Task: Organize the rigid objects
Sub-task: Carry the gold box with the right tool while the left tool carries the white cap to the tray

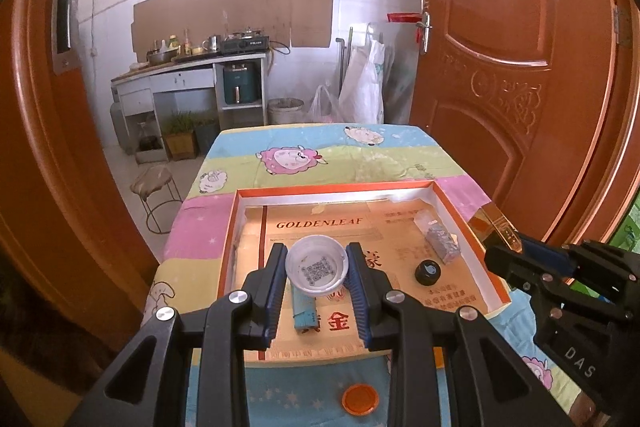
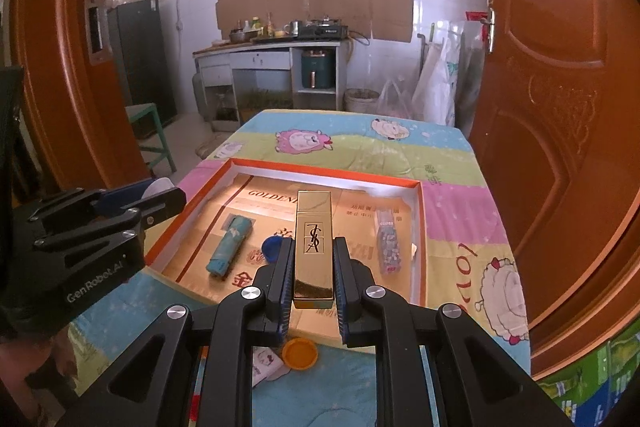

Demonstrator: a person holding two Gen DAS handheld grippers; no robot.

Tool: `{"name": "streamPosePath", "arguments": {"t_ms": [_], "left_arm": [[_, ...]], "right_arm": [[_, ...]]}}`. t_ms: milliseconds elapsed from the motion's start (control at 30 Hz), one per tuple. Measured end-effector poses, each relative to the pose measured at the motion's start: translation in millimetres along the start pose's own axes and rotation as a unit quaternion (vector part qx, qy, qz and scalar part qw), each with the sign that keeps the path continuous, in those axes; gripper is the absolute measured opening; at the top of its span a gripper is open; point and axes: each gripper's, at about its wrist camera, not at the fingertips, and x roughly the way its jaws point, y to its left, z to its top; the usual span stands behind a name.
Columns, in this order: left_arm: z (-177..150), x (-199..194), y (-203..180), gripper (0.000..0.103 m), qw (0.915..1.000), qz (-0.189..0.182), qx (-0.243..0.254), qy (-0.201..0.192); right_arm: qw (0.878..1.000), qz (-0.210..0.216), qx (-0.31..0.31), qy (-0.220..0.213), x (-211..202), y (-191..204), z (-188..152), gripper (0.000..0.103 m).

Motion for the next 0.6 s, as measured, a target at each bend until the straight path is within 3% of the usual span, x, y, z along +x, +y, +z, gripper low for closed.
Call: {"name": "streamPosePath", "arguments": {"t_ms": [300,600], "left_arm": [[18.2,25.5,13.2,0.030,0.9997,-0.008,-0.012,0.020],[34.4,69.6,23.0,0.030,0.9971,-0.022,-0.027,0.067]], "right_arm": [[1.000,0.011,0.004,0.018,29.4,-15.1,17.1,0.018],[0.998,0.026,0.002,0.053,76.8,-22.6,36.8,0.018]]}}
